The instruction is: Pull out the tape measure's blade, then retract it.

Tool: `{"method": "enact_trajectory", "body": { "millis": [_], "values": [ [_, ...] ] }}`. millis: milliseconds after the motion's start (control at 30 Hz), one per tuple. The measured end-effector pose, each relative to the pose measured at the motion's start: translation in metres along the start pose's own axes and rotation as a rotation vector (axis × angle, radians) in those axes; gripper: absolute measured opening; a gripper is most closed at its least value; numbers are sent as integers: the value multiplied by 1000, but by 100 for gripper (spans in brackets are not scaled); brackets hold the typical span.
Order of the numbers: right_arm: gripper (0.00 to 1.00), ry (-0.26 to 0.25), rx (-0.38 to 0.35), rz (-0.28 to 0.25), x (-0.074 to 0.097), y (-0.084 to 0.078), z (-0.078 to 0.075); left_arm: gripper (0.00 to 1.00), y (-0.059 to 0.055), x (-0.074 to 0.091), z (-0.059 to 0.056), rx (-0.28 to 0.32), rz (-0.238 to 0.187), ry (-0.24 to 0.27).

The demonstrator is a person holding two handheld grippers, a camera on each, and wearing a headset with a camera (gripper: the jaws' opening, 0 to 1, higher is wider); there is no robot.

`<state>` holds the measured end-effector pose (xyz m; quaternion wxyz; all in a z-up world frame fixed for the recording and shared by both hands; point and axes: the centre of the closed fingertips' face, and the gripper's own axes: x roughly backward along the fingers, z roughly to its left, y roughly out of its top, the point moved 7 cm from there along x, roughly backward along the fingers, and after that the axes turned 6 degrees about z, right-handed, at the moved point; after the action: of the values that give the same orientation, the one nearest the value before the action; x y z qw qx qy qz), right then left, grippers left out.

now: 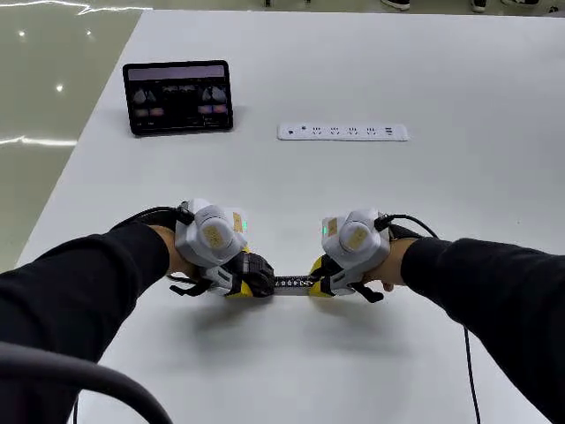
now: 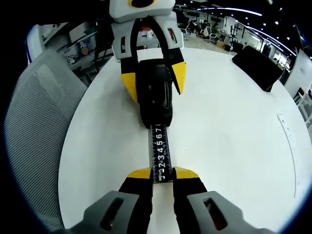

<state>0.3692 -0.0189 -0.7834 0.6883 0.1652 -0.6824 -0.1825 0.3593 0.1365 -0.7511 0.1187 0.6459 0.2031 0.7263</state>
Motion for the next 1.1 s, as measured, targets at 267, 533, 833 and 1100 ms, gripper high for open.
{"method": "enact_trajectory", "body": {
  "millis": [267, 533, 833, 1100],
  "values": [
    [11, -4, -6, 4, 4, -5, 0, 34, 0, 0, 0, 2, 1, 1],
    [11, -9, -10, 14, 8, -12, 1, 34, 0, 0, 0, 1, 0, 0],
    [11, -11, -21, 18, 11, -19, 0, 34, -1, 0, 0, 2, -3, 2],
    [11, -9, -26, 29, 15, -25, 0, 34, -1, 0, -1, 5, -3, 4]
  ]
}}
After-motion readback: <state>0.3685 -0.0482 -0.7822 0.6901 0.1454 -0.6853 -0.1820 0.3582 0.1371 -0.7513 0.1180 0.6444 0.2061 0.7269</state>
